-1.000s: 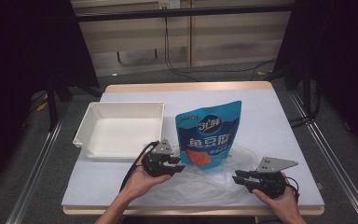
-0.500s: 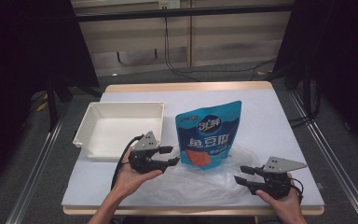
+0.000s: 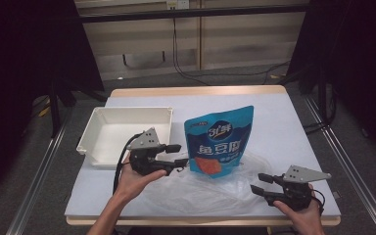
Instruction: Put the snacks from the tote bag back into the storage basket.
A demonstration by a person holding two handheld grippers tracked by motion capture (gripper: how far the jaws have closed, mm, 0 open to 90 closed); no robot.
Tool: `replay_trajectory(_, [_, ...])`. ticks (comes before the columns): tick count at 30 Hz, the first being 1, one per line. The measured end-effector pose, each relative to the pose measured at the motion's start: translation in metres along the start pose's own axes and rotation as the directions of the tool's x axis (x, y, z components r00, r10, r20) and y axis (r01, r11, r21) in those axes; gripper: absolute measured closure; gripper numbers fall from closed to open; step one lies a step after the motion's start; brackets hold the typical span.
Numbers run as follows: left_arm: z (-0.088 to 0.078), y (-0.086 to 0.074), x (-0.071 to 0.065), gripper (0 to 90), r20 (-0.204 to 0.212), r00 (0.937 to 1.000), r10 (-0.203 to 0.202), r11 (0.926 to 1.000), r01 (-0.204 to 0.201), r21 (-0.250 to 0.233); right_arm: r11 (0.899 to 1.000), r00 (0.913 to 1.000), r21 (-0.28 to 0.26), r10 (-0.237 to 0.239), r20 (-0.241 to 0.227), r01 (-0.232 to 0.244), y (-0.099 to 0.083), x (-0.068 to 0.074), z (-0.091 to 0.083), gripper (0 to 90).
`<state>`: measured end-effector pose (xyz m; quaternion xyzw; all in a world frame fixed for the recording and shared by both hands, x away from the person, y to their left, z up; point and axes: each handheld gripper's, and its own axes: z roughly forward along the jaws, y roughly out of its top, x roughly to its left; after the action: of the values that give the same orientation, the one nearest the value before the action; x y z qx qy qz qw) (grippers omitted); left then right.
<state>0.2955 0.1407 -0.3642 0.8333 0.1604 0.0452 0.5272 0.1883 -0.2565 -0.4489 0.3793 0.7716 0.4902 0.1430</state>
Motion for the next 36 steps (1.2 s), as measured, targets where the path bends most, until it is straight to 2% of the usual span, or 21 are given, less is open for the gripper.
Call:
replay_trajectory(1, [-0.001,0.003,0.001,49.5,0.015,0.9999,0.005,1.0000,-0.005,-0.008,1.000,0.9999,-0.010,0.016,0.000,-0.016,0.001,-0.001,0.000,46.5])
replay_trajectory(2, [-0.002,0.007,0.002,50.4,0.007,0.9999,0.012,0.9998,-0.012,-0.016,0.999,0.9996,-0.020,0.028,-0.008,-0.028,0.001,-0.002,0.002,46.2])
replay_trajectory(7, [-0.003,0.023,0.003,49.9,0.007,0.9993,0.038,0.9988,-0.038,-0.033,1.000,0.9998,-0.006,0.021,-0.002,-0.021,0.001,-0.001,0.006,43.0])
replay_trajectory(11, [-0.001,0.036,0.004,51.0,-0.006,0.9984,0.055,0.9984,-0.055,-0.005,1.000,0.9998,-0.011,0.021,-0.002,-0.021,0.001,0.001,0.003,42.0])
replay_trajectory(14, [0.002,0.048,0.008,51.6,0.006,0.9984,0.055,0.9982,-0.056,0.024,1.000,0.9998,-0.008,0.018,0.002,-0.018,-0.002,0.003,0.000,41.5])
replay_trajectory(17, [0.004,0.059,0.013,55.2,0.011,0.9980,0.063,0.9965,-0.063,0.055,1.000,0.9998,-0.006,0.015,0.008,-0.015,-0.004,0.004,-0.005,41.2])
replay_trajectory(18, [0.006,0.063,0.014,59.4,0.007,0.9982,0.060,0.9959,-0.060,0.067,1.000,0.9998,-0.010,0.019,0.009,-0.019,-0.005,0.004,-0.006,40.7])
replay_trajectory(21, [0.009,0.074,0.014,64.4,0.025,0.9959,0.087,0.9904,-0.089,0.106,1.000,0.9999,-0.014,0.013,0.009,-0.012,-0.004,0.003,-0.007,38.4])
replay_trajectory(23, [0.010,0.080,0.014,64.3,0.052,0.9947,0.089,0.9889,-0.094,0.115,1.000,0.9998,-0.007,0.016,0.008,-0.016,-0.004,0.003,-0.007,37.8])
replay_trajectory(26, [0.013,0.088,0.015,62.9,0.059,0.9936,0.096,0.9849,-0.104,0.138,1.000,0.9999,0.005,0.013,0.008,-0.013,-0.005,0.003,-0.005,37.2])
replay_trajectory(28, [0.017,0.092,0.014,62.9,0.056,0.9916,0.117,0.9797,-0.124,0.158,1.000,0.9999,0.004,0.014,0.006,-0.014,-0.005,0.004,-0.004,36.8])
replay_trajectory(29, [0.019,0.094,0.013,64.4,0.047,0.9922,0.116,0.9780,-0.122,0.169,1.000,0.9999,0.004,0.013,0.006,-0.013,-0.005,0.003,-0.004,36.4])
replay_trajectory(32, [0.028,0.100,0.014,66.6,0.078,0.9884,0.130,0.9670,-0.144,0.210,1.000,0.9999,0.000,0.012,0.003,-0.012,-0.004,0.003,-0.005,35.8])
replay_trajectory(33, [0.030,0.102,0.016,66.6,0.092,0.9885,0.120,0.9625,-0.139,0.233,1.000,0.9999,-0.001,0.014,0.002,-0.014,-0.004,0.003,-0.005,35.7])
replay_trajectory(34, [0.033,0.102,0.016,66.0,0.108,0.9885,0.106,0.9628,-0.129,0.238,1.000,0.9999,0.001,0.013,0.001,-0.013,-0.004,0.003,-0.005,35.7])
replay_trajectory(35, [0.034,0.104,0.017,65.0,0.114,0.9862,0.119,0.9551,-0.146,0.258,1.000,0.9999,0.001,0.012,0.002,-0.012,-0.004,0.003,-0.005,35.7])
replay_trajectory(36, [0.036,0.104,0.016,66.0,0.099,0.9883,0.116,0.9569,-0.138,0.255,1.000,0.9999,0.000,0.012,0.001,-0.012,-0.004,0.003,-0.005,35.6])
